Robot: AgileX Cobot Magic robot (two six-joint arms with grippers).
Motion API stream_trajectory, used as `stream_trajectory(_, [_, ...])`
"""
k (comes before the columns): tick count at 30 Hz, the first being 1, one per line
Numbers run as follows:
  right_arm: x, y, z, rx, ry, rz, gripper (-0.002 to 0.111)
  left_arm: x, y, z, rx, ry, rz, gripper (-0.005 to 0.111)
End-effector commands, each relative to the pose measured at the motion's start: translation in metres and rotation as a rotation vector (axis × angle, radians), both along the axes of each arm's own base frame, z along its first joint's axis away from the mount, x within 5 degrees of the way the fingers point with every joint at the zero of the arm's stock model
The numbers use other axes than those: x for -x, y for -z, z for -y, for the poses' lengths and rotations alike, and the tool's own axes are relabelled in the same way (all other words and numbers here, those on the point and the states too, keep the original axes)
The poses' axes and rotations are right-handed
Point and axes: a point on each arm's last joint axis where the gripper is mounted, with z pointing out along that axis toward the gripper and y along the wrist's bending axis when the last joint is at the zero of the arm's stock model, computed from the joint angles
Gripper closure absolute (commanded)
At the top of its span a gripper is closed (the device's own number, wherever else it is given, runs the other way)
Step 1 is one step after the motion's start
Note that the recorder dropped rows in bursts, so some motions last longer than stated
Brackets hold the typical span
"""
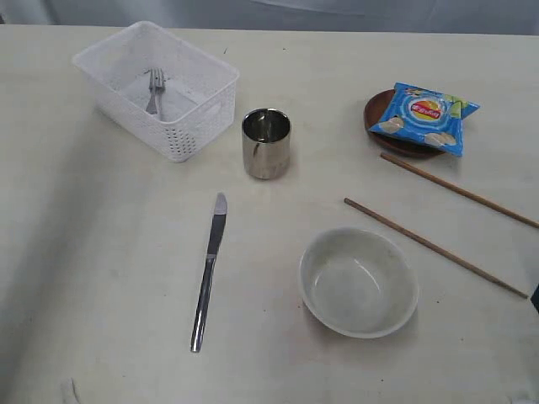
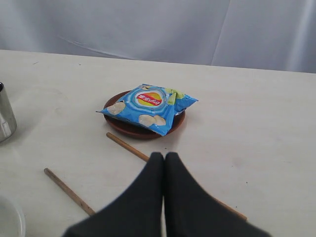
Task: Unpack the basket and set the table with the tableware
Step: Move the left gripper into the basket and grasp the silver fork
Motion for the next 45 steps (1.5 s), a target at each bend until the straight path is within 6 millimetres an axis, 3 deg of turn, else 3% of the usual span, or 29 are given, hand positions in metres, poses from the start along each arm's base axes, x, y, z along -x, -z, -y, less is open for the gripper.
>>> stream_trajectory(1, [0.0, 0.001, 0.0, 0.006, -0.001, 0.001, 0.108, -0.057, 0.039, 0.022, 0.072, 0.063, -0.238, 0.057])
stream_trajectory(4, [0.0, 0.001, 0.0, 0.006, -0.001, 0.001, 0.108, -0.084, 0.076, 0.025, 0.078, 0.016, -0.338, 0.057])
stream_trajectory(9, [0.0, 0.001, 0.0, 0.006, -0.001, 0.001, 0.108, -0.107, 0.141, 0.029, 0.083, -0.06, -0.535, 0.057])
stream_trajectory(13, [0.0, 0.001, 0.0, 0.006, -0.001, 0.001, 0.108, -0.119, 0.17, 0.03, 0.075, -0.084, -0.565, 0.057])
stream_trajectory(19, [0.0, 0.001, 0.0, 0.001, 0.001, 0.0, 0.108, -0.129, 0.177, 0.029, 0.079, -0.12, -0.49, 0.057])
stream_trajectory(23, [0.0, 0.001, 0.0, 0.0, 0.001, 0.0, 0.108, -0.133, 0.194, 0.026, 0.017, -0.115, -0.514, 0.061])
stream_trajectory(27, [0.0, 0.001, 0.0, 0.0, 0.001, 0.0, 0.108, -0.136, 0.194, 0.015, -0.143, -0.082, -0.456, 0.106])
stream_trajectory(35, [0.0, 0.001, 0.0, 0.0, 0.001, 0.0, 0.108, -0.13, 0.193, -0.016, -0.46, -0.08, -0.509, 0.107])
stream_trajectory(39, [0.0, 0.001, 0.0, 0.0, 0.001, 0.0, 0.108, -0.126, 0.187, -0.037, -0.595, 0.05, -0.541, 0.107])
stream_trajectory(45, [0.0, 0.001, 0.0, 0.002, 0.0, 0.001, 0.108, -0.123, 0.174, -0.055, -0.504, 0.046, -0.523, 0.106])
